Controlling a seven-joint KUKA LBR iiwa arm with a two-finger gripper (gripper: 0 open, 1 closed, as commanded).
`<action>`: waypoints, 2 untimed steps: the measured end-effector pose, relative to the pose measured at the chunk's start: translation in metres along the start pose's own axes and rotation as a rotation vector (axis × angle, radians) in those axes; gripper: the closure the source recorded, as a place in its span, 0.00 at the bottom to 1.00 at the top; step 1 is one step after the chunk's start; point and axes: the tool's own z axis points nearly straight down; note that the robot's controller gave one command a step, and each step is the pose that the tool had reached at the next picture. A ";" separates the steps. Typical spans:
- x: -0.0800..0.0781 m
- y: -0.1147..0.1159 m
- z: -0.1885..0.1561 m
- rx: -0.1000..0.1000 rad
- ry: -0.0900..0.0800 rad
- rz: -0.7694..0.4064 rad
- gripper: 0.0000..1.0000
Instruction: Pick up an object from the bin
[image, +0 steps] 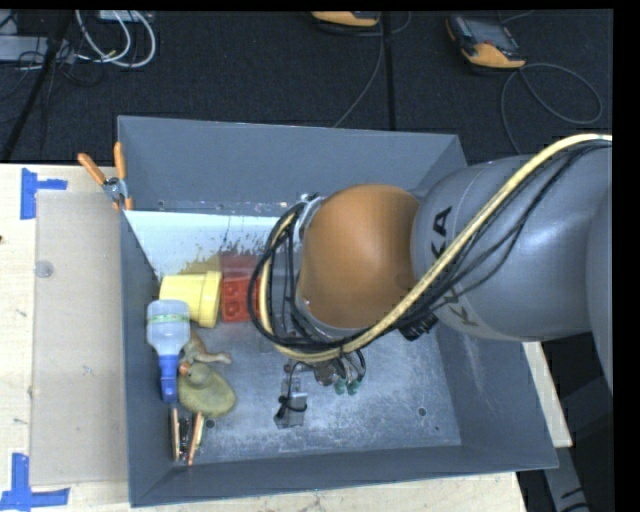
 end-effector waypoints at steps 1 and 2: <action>0.009 0.061 0.034 0.000 0.003 -0.120 0.00; 0.010 0.065 0.053 0.001 0.003 -0.378 0.00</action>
Offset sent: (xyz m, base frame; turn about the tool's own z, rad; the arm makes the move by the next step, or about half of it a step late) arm -0.0156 0.0676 -0.0671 -0.5432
